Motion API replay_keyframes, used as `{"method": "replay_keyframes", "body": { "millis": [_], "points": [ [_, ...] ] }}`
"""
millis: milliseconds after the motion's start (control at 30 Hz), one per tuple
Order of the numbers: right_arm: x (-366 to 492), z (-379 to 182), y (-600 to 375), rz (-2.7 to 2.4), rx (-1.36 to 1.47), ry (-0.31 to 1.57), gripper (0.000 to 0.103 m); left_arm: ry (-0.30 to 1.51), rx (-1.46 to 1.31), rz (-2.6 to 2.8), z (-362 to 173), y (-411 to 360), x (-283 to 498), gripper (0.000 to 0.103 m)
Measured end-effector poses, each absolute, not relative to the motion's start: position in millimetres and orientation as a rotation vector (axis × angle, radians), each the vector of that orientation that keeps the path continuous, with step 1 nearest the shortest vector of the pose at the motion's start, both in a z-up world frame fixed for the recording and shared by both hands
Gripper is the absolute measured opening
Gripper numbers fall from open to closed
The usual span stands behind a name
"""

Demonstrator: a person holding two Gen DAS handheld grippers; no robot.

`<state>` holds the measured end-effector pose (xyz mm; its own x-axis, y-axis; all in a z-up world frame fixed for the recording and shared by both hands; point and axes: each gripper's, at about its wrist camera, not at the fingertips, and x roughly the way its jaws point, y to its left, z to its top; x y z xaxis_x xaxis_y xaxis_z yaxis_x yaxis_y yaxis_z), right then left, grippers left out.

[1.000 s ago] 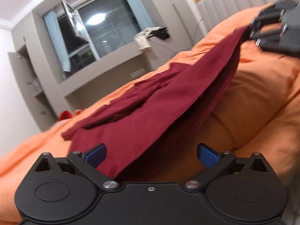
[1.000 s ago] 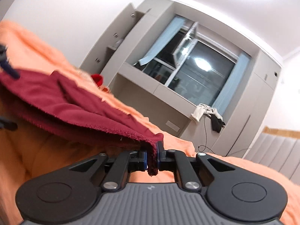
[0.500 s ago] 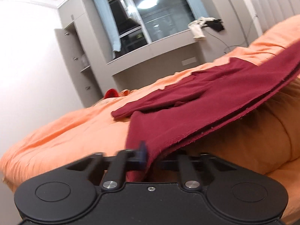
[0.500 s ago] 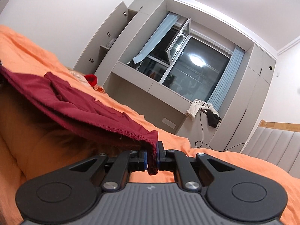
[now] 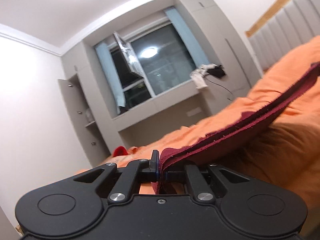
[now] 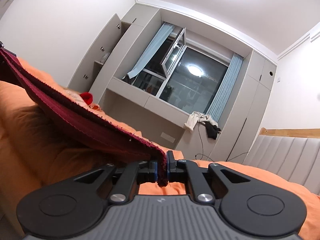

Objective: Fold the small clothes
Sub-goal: 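Lift the sweater edge with both tools and fold it over toward the collar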

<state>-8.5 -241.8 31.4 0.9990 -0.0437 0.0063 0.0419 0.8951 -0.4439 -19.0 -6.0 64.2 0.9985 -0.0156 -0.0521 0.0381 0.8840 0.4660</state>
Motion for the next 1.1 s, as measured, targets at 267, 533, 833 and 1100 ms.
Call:
{"method": "replay_keyframes", "body": {
  "millis": [267, 533, 833, 1100],
  "points": [
    [-28, 42, -245, -0.058, -0.420, -0.003, 0.008, 0.083, 0.475, -0.096, 81, -9, -61, 0.006],
    [35, 78, -255, 0.021, -0.371, -0.009, 0.009, 0.056, 0.375, -0.077, 117, 6, -3, 0.007],
    [167, 118, -253, 0.059, -0.411, -0.004, 0.009, 0.091, 0.338, -0.041, 160, 11, 138, 0.007],
    [298, 96, -258, 0.151, -0.283, 0.221, 0.009, 0.316, 0.162, -0.019, 145, 33, 272, 0.008]
  ]
}}
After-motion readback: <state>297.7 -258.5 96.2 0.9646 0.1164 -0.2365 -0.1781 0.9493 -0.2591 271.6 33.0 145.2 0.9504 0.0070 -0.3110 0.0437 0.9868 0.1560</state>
